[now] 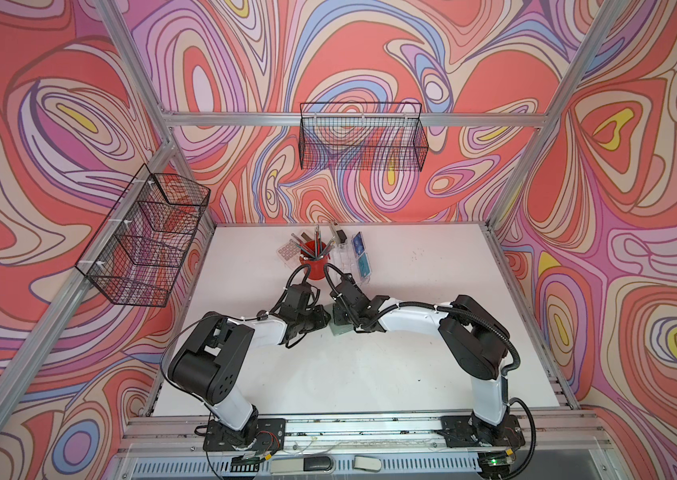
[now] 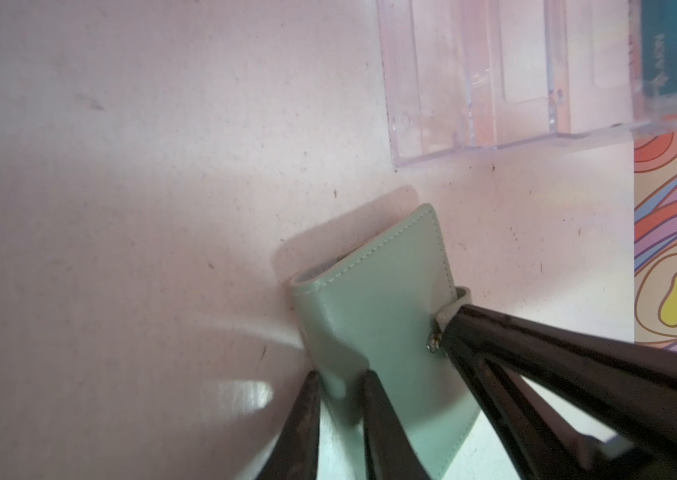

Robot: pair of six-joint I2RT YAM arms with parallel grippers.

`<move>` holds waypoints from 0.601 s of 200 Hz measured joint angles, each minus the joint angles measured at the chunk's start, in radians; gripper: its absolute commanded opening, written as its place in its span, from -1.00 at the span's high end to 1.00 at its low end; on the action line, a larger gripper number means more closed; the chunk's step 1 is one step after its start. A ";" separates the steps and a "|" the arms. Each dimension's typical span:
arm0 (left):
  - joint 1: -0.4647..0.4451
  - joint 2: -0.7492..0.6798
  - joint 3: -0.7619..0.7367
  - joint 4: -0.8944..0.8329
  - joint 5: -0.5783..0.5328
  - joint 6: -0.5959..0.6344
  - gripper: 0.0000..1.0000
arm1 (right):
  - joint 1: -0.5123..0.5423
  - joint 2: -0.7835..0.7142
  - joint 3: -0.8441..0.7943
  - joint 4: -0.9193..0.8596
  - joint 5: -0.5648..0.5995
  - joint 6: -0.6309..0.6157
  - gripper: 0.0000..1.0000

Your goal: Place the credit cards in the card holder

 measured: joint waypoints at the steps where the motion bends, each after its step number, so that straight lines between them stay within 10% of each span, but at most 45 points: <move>1: 0.000 0.000 0.000 0.000 0.000 0.000 0.57 | 0.000 0.000 0.000 0.000 0.000 0.000 1.00; 120: 0.000 0.000 0.000 -0.002 0.000 -0.001 0.58 | 0.000 -0.026 -0.110 0.169 0.002 0.056 1.00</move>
